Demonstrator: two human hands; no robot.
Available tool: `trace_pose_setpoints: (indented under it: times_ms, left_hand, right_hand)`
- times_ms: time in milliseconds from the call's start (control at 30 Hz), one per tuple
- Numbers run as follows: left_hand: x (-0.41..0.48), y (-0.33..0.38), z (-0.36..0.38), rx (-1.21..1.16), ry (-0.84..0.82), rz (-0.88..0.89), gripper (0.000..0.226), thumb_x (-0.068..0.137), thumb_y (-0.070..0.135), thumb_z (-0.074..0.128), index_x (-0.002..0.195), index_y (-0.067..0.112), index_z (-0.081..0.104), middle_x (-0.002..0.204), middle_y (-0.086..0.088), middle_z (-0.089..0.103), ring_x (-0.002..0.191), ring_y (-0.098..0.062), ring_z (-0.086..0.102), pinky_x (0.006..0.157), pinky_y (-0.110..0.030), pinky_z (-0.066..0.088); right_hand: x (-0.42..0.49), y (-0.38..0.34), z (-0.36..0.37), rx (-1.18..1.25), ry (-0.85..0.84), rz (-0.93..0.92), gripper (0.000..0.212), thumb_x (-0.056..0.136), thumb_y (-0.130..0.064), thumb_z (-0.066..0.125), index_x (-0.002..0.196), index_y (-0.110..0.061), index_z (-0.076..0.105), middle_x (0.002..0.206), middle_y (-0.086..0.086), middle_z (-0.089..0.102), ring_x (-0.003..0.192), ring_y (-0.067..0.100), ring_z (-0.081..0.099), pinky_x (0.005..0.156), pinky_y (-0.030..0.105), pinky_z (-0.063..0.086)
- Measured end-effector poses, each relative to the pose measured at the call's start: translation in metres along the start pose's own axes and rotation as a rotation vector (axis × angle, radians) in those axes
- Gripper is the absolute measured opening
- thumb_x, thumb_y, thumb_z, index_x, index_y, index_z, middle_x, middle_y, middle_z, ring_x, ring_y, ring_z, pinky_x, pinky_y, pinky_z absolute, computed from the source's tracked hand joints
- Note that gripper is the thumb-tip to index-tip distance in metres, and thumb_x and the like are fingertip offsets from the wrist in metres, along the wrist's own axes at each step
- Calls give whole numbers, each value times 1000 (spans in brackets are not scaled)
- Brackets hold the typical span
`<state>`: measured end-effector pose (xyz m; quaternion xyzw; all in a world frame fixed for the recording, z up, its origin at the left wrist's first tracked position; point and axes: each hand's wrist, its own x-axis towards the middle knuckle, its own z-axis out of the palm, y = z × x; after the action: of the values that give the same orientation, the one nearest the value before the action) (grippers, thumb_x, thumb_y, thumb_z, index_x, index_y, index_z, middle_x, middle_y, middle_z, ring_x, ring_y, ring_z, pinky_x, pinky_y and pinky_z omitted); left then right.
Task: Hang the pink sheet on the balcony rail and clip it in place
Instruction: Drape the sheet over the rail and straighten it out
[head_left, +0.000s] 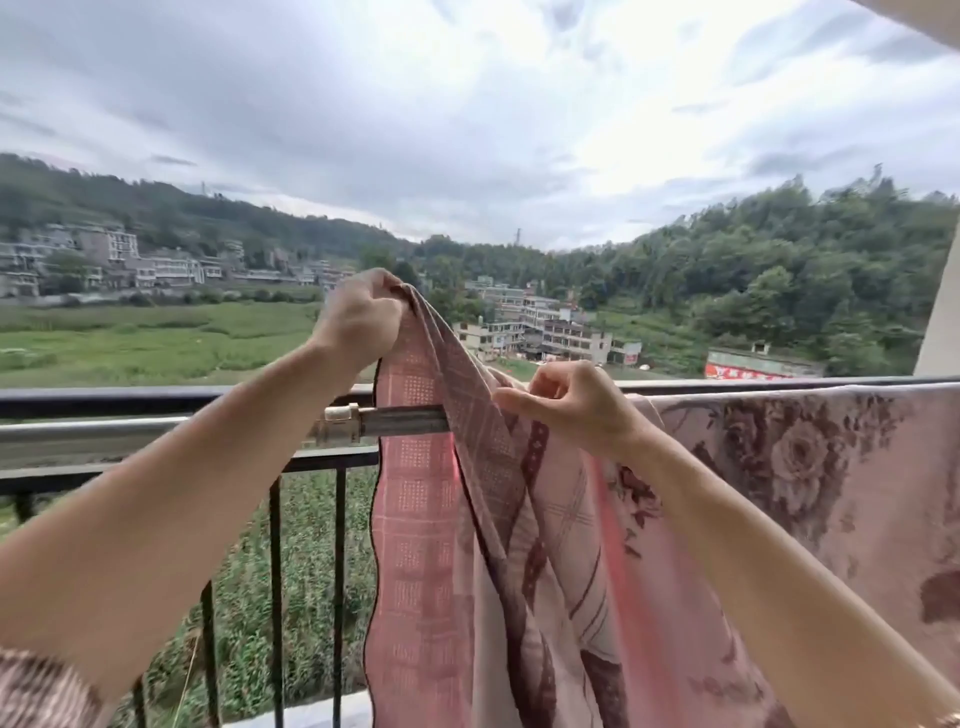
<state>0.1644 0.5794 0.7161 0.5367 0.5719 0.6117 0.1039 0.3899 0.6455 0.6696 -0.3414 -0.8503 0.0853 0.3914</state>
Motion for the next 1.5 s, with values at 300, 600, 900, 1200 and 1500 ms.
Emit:
trace_pose_setpoints:
  times_ms: [300,600,900,1200,1500]
  left_hand:
    - [-12,-11,-68,-72,360,13,17,97,10,50,103,20,63,92,-10,69,68,-23,68,56,-35,59]
    - [-31,-53,-230,-357,609,-228,27,95,7,42,110,27,54,87,1,60,65,-10,58,35,-18,48]
    - [-89,-78,-404,-71,810,-263,26,93,21,43,67,24,47,38,16,53,58,-10,57,29,-11,38]
    - [-181,-125,-414,-132,367,-218,30,95,4,41,78,27,52,76,1,60,68,-13,60,66,-29,50]
    - [-192,-133,-408,-62,527,-129,27,78,15,72,85,27,50,93,-9,66,82,-22,66,74,-44,56]
  right_hand:
    - [-13,-71,24,151,-88,-176,22,86,-13,65,64,-15,63,57,-7,59,50,1,49,55,27,44]
    - [-7,-219,130,508,-238,-214,21,96,-19,55,76,-14,59,60,-6,54,49,7,47,51,23,39]
    - [11,-350,199,334,-169,-359,16,95,-21,56,88,-7,62,75,1,61,61,12,51,55,26,40]
    - [16,-368,240,151,-293,-305,13,88,-25,66,93,-14,69,83,-4,67,75,10,63,71,28,56]
    - [9,-378,239,164,-213,-319,17,85,-25,70,92,-11,76,78,-5,71,65,-1,61,67,16,53]
